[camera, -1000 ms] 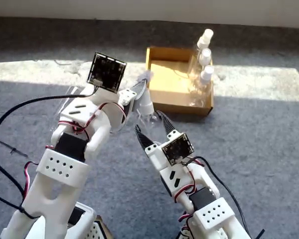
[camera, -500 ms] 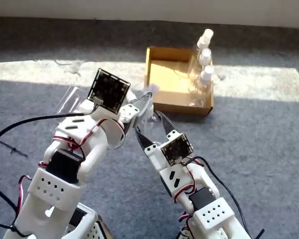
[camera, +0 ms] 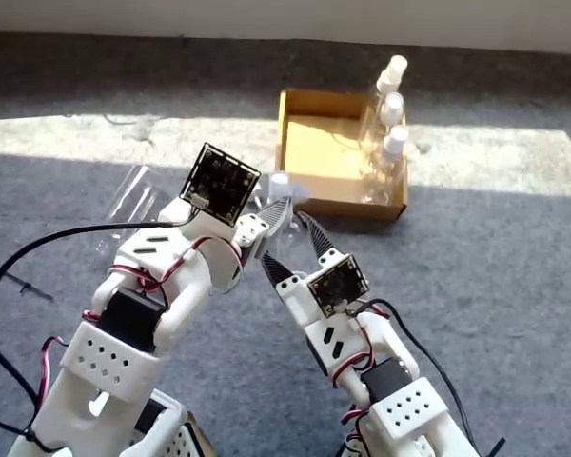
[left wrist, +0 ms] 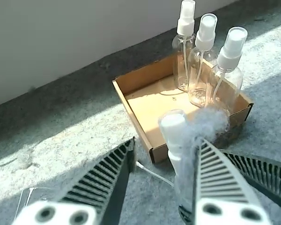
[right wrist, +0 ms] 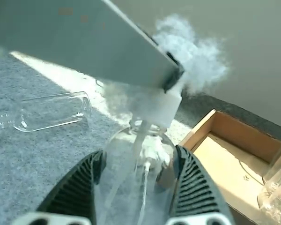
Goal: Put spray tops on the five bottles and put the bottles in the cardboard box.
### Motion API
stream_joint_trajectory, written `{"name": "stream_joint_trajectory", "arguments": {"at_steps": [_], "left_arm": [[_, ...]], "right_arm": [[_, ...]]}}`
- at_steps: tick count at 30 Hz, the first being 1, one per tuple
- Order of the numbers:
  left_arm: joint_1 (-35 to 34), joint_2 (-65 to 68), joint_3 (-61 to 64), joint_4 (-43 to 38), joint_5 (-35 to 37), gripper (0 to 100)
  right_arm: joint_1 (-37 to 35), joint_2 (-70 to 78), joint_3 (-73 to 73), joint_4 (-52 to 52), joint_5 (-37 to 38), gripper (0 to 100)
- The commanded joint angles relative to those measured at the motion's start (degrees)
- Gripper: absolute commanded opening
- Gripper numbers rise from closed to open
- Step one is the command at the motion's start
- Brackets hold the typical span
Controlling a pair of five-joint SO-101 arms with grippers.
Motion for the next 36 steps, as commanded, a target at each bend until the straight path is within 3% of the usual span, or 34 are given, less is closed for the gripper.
{"name": "stream_joint_trajectory", "arguments": {"at_steps": [1, 7, 10, 16, 20, 23, 26, 30, 36], "left_arm": [[0.75, -0.92, -5.67, 0.44, -0.53, 20], [0.66, -0.92, -18.86, 9.49, -0.44, 20], [-3.74, -1.01, -23.6, 16.18, -0.44, 20], [-16.31, -1.01, -20.7, 24.0, 1.32, 20], [-17.19, -1.01, -14.9, 29.63, 1.93, 20], [-13.85, -1.01, -8.4, 26.11, 0.88, 22], [-6.9, -1.01, -2.95, 22.24, -1.23, 28], [-0.92, -1.01, -1.89, 19.52, -1.32, 29], [0.4, -0.75, 0.22, 9.85, 0.97, 29]], "right_arm": [[0.75, -0.57, -0.66, -1.1, 0.35, 0.5], [4.44, -0.4, -1.01, -1.1, 0.35, 0.5], [8.75, -0.13, -5.67, -1.19, 0.35, 0.5], [10.51, 10.77, -26.68, 4.35, 0.26, 0.5], [10.51, 25.36, -42.86, 9.27, 0.09, 0.5], [9.63, 32.66, -52.26, 12.53, -1.14, 0.5], [9.27, 33.45, -55.69, 17.01, -7.47, 0.5], [9.45, 30.29, -51.56, 21.49, -12.92, 0.5], [9.19, 17.1, -37.67, 21.93, -13.27, 0.5]]}}
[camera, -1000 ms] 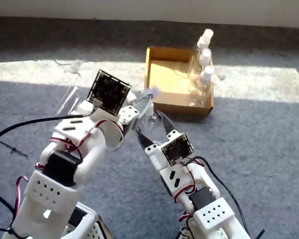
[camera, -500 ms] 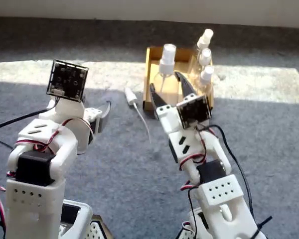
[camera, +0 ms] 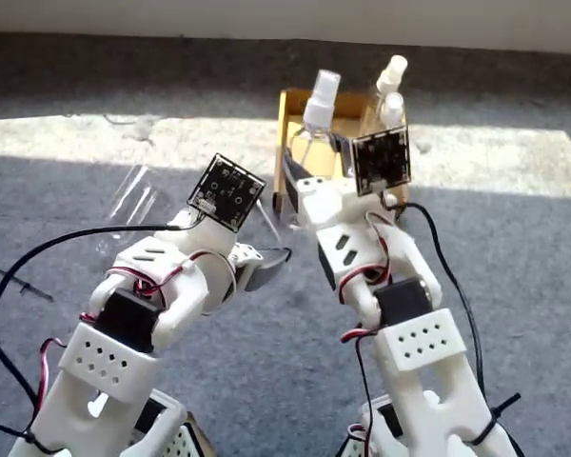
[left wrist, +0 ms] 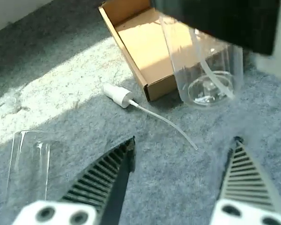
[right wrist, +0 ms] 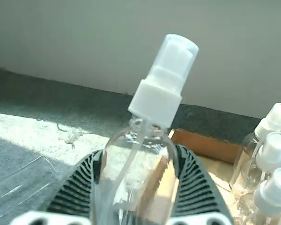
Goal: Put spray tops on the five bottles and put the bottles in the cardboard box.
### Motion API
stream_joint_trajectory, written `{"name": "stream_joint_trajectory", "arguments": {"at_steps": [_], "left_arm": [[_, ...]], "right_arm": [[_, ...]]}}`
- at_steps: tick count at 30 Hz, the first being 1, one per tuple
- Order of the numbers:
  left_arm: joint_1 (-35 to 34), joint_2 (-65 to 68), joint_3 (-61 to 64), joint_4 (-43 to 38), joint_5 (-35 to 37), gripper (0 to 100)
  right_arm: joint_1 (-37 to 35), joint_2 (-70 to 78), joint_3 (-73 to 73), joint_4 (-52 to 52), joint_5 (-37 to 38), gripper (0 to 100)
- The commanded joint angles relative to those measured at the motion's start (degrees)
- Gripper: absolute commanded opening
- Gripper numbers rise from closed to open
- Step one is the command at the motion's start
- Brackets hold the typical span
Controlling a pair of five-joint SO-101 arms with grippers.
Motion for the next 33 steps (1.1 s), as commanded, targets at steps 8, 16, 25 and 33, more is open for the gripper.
{"name": "stream_joint_trajectory", "arguments": {"at_steps": [8, 16, 25, 33], "left_arm": [[3.3, -0.22, 2.51, -9.93, 1.85, 29], [11.82, -0.31, 4.79, -9.85, 1.85, 29], [6.73, -0.13, 5.76, -11.43, 1.67, 29], [4.09, -0.13, 8.57, -14.24, 1.49, 29]], "right_arm": [[-2.42, -22.37, 13.93, 8.92, -0.62, 0.5], [-3.56, -25.8, 14.02, 10.68, -0.62, 0.5], [-3.74, -25.89, 13.93, 14.37, -0.7, 0.5], [-3.65, -25.89, 12.35, 16.4, -0.7, 0.5]]}}
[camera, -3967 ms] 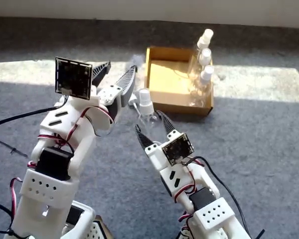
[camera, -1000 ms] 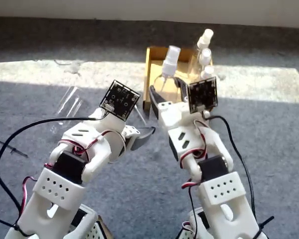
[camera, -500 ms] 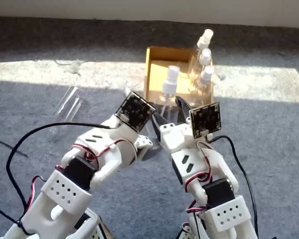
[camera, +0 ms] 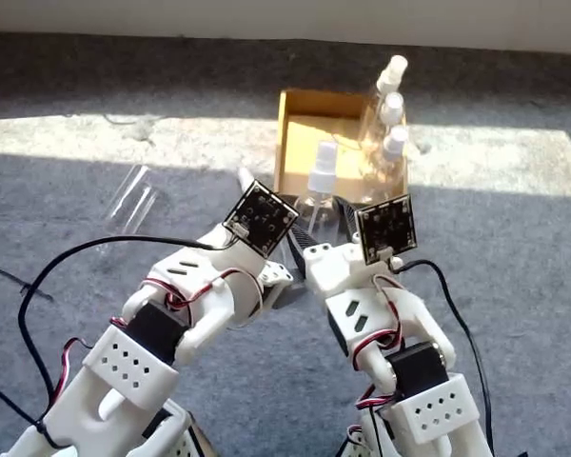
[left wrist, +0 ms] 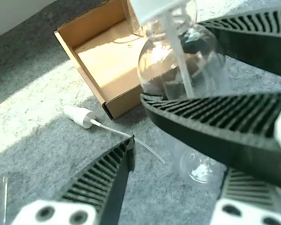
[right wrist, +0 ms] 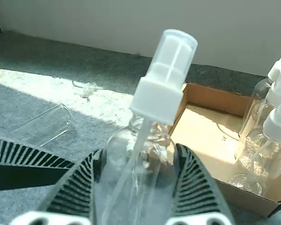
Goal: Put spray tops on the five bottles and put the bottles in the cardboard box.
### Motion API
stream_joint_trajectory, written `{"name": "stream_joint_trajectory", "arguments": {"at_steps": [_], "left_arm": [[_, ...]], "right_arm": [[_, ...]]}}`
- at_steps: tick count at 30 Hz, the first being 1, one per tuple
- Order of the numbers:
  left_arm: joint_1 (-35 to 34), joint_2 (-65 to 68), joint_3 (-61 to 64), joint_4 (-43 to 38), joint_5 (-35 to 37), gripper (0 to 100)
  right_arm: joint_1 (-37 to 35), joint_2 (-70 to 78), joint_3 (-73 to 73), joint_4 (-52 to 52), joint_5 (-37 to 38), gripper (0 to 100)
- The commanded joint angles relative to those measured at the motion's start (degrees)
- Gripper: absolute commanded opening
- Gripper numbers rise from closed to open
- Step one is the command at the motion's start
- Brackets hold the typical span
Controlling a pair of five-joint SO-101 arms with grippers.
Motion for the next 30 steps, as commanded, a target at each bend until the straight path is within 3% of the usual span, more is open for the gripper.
{"name": "stream_joint_trajectory", "arguments": {"at_steps": [1, 23, 30], "left_arm": [[-2.24, -0.13, -0.4, -1.58, 0.26, 29], [-4.53, -0.57, 1.63, -3.87, 0.18, 29], [-0.48, -0.66, 3.03, -3.87, 0.26, 29]], "right_arm": [[-0.66, -0.92, -2.51, 0.48, -0.26, 0.5], [-0.4, -0.57, -3.38, 0.22, 0.09, 0.5], [0.22, 2.51, -3.65, -13.67, 11.43, 0.5]]}}
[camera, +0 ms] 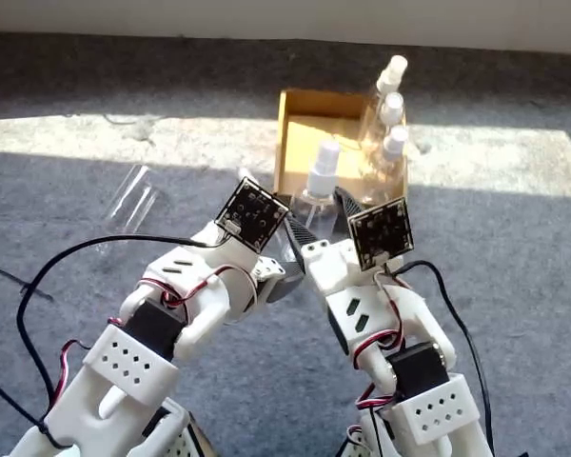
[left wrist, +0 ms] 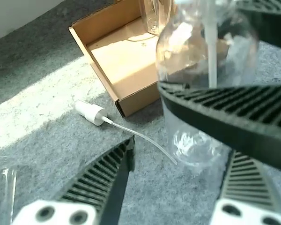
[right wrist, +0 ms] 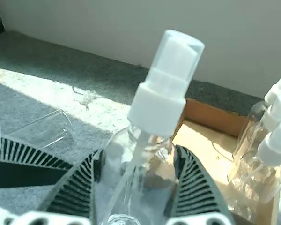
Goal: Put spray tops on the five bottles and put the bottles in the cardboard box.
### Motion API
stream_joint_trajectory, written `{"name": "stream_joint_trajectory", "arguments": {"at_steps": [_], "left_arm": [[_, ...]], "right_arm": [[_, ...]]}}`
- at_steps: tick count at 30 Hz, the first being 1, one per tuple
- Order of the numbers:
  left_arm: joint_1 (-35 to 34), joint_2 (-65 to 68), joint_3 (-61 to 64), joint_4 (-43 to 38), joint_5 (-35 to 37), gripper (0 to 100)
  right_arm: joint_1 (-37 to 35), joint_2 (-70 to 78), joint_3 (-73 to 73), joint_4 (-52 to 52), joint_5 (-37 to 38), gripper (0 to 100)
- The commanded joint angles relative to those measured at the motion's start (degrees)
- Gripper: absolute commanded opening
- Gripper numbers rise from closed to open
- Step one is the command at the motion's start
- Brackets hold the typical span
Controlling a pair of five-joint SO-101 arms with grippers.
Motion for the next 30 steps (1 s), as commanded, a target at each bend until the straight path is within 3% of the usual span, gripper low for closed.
{"name": "stream_joint_trajectory", "arguments": {"at_steps": [1, 9, 15, 30], "left_arm": [[1.36, -0.66, 0.75, -1.32, 0.26, 29], [1.45, -0.66, 7.87, -2.64, 0.26, 29], [1.71, -0.66, 10.33, -4.75, 0.26, 29], [1.8, -0.57, 10.33, -4.75, 0.18, 29]], "right_arm": [[1.1, 4.44, -4.35, -10.59, 6.24, 0.5], [3.74, 36.7, -23.25, -28.7, 8.44, 0.5], [4.18, 57.1, -37.58, -35.74, 8.7, 0.5], [8.92, 85.85, -51.82, -47.25, 7.74, 0.5]]}}
